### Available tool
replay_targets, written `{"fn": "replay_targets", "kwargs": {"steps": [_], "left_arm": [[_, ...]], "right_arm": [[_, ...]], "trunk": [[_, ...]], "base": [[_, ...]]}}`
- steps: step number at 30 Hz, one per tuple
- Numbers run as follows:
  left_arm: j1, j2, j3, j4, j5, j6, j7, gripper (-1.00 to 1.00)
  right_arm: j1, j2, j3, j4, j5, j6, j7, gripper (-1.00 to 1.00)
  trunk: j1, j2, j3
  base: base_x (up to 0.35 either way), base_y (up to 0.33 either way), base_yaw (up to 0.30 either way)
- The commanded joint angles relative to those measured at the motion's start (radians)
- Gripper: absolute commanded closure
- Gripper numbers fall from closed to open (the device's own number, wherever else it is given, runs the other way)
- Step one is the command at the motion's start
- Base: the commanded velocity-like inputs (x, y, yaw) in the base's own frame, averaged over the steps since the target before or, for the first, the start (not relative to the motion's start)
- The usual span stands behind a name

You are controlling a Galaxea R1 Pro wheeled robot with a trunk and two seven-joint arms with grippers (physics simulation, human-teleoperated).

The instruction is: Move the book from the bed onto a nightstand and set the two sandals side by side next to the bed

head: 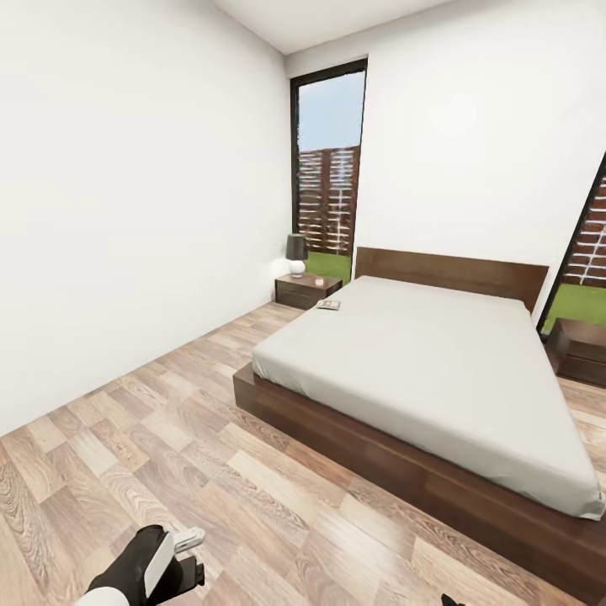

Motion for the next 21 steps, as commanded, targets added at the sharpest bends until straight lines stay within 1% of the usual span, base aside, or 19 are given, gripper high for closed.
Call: {"fn": "replay_targets", "kwargs": {"steps": [1, 4, 7, 10, 11, 17, 21], "left_arm": [[-0.001, 0.000, -0.002, -0.001, 0.000, 0.005, 0.002, -1.00], [-0.001, 0.002, -0.014, 0.000, 0.000, 0.005, 0.002, -1.00], [-0.001, 0.004, -0.019, 0.000, 0.000, 0.005, 0.002, -1.00], [-0.001, 0.008, -0.024, 0.001, 0.002, 0.005, 0.001, -1.00], [-0.001, 0.010, -0.025, 0.001, 0.003, 0.005, 0.001, -1.00], [-0.001, 0.020, -0.026, 0.001, 0.005, 0.004, -0.003, -1.00], [-0.001, 0.022, -0.026, 0.000, 0.006, 0.001, -0.004, -1.00]], "right_arm": [[-0.001, 0.000, -0.003, 0.001, -0.012, 0.000, 0.007, -1.00], [-0.001, 0.000, -0.001, 0.000, -0.015, 0.002, 0.009, -1.00], [-0.001, -0.001, 0.002, -0.001, -0.016, 0.003, 0.011, -1.00], [-0.003, -0.005, 0.006, -0.036, -0.015, 0.035, 0.015, -1.00], [-0.003, -0.005, 0.006, -0.036, -0.015, 0.035, 0.015, -1.00], [-0.012, -0.008, 0.007, -0.119, -0.010, 0.131, 0.016, -1.00], [-0.014, -0.008, 0.007, -0.152, -0.008, 0.187, 0.017, -1.00]], "trunk": [[0.004, -0.008, -0.004], [0.015, -0.029, -0.014], [0.027, -0.050, -0.023], [0.038, -0.071, -0.032], [0.042, -0.078, -0.036], [0.065, -0.120, -0.054], [0.081, -0.148, -0.067]], "base": [[0.000, 0.000, 0.000], [0.000, 0.000, 0.000], [0.000, 0.000, 0.000], [0.000, 0.000, 0.000], [0.000, 0.000, 0.000], [0.000, 0.000, 0.000], [0.000, 0.000, 0.000]]}}
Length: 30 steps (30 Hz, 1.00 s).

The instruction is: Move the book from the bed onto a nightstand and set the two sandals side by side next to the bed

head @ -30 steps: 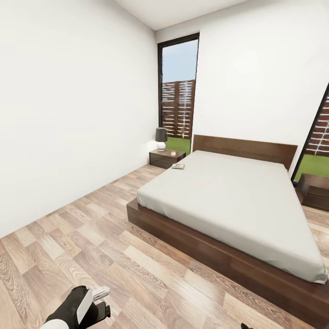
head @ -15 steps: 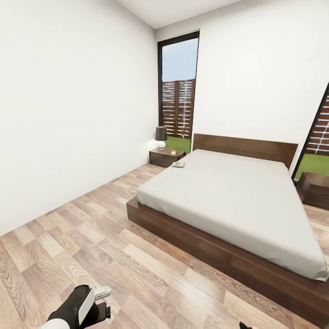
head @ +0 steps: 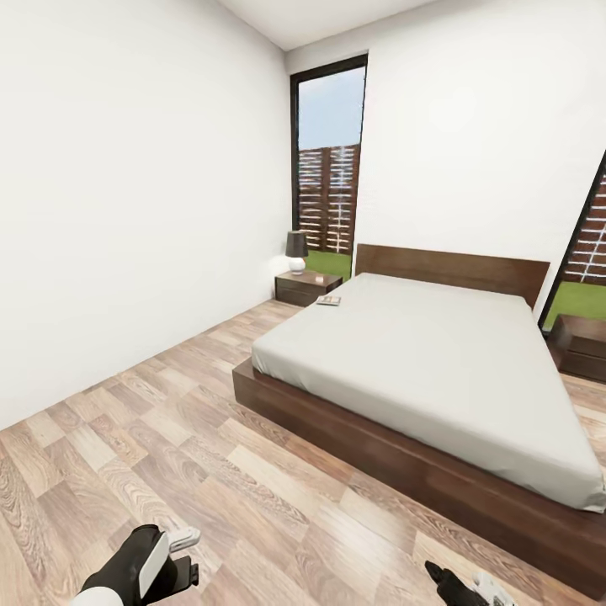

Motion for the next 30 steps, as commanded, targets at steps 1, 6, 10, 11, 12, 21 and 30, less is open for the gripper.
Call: {"fn": "replay_targets", "kwargs": {"steps": [1, 6, 10, 11, 12, 21, 30], "left_arm": [[-0.001, -0.001, 0.005, -0.002, 0.000, 0.004, 0.003, -1.00], [-0.001, 0.001, 0.006, -0.002, 0.001, 0.002, 0.000, -1.00], [-0.001, 0.002, 0.007, -0.002, 0.001, 0.002, -0.002, -1.00], [-0.001, 0.001, 0.007, -0.002, 0.001, 0.002, -0.002, -1.00], [-0.001, 0.001, 0.007, -0.002, 0.001, 0.002, -0.002, -1.00], [-0.001, 0.003, 0.008, -0.004, 0.002, 0.002, -0.003, -1.00], [-0.001, 0.010, 0.010, -0.004, 0.004, 0.001, -0.004, -1.00]], "right_arm": [[-0.001, 0.000, -0.004, -0.007, -0.005, 0.016, 0.005, -1.00], [-0.002, -0.001, -0.006, -0.029, -0.004, 0.040, 0.024, -1.00], [-0.002, -0.001, -0.008, -0.036, -0.003, 0.048, 0.065, -1.00], [-0.002, -0.001, -0.009, -0.037, -0.003, 0.048, 0.073, -1.00], [-0.002, -0.001, -0.009, -0.037, -0.003, 0.049, 0.081, -1.00], [-0.002, -0.001, -0.013, -0.039, -0.002, 0.050, 0.139, -1.00], [-0.002, 0.000, -0.009, -0.038, 0.001, 0.053, 0.162, -1.00]], "trunk": [[0.004, -0.008, -0.004], [0.023, -0.043, -0.020], [0.038, -0.071, -0.032], [0.042, -0.078, -0.036], [0.046, -0.085, -0.039], [0.081, -0.148, -0.067], [0.115, -0.211, -0.095]], "base": [[0.000, 0.000, 0.000], [0.000, 0.000, 0.000], [0.000, 0.000, 0.000], [0.000, 0.000, 0.000], [0.000, 0.000, 0.000], [0.000, 0.000, 0.000], [0.000, 0.000, 0.000]]}}
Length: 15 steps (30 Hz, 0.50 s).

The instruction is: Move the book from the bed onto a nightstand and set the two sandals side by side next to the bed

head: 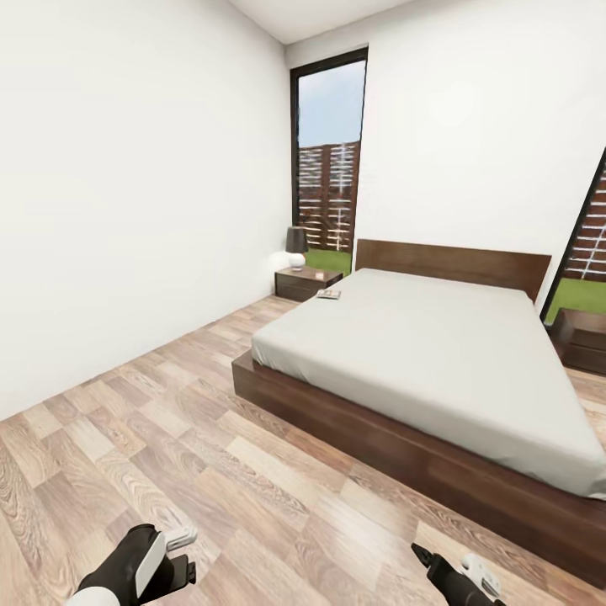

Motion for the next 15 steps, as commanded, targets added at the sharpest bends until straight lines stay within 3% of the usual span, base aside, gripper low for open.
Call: {"fn": "replay_targets", "kwargs": {"steps": [1, 15], "left_arm": [[-0.001, 0.000, 0.005, -0.001, 0.001, 0.004, 0.003, -1.00], [-0.001, 0.005, 0.008, -0.001, 0.001, 0.004, 0.004, -1.00]], "right_arm": [[0.000, 0.000, -0.002, 0.000, -0.007, 0.008, 0.004, -1.00], [0.000, 0.002, -0.006, 0.000, -0.017, 0.004, 0.015, -1.00]], "trunk": [[0.004, -0.008, -0.004], [0.057, -0.106, -0.048]], "base": [[0.000, 0.000, 0.000], [0.000, 0.000, 0.000]]}}
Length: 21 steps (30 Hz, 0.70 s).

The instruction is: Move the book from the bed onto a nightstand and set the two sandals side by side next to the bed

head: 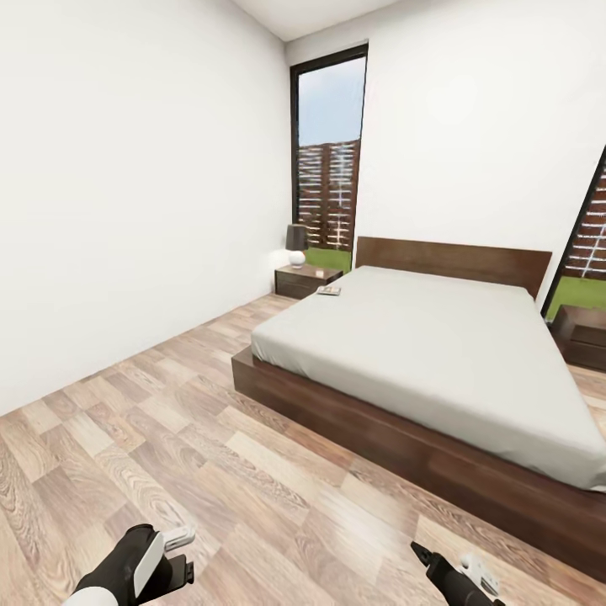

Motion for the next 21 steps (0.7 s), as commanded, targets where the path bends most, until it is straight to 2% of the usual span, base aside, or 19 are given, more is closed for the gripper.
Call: {"fn": "replay_targets", "kwargs": {"steps": [1, 21], "left_arm": [[-0.001, -0.001, 0.005, -0.001, 0.001, 0.005, 0.003, -1.00], [-0.001, 0.000, 0.006, -0.001, 0.001, 0.005, 0.004, -1.00]], "right_arm": [[0.000, 0.000, 0.000, -0.001, -0.007, 0.007, 0.005, -1.00], [0.000, 0.003, 0.015, -0.001, 0.002, 0.007, 0.006, -1.00]], "trunk": [[0.004, -0.008, -0.004], [0.080, -0.148, -0.067]], "base": [[0.000, 0.000, 0.000], [0.000, 0.000, 0.000]]}}
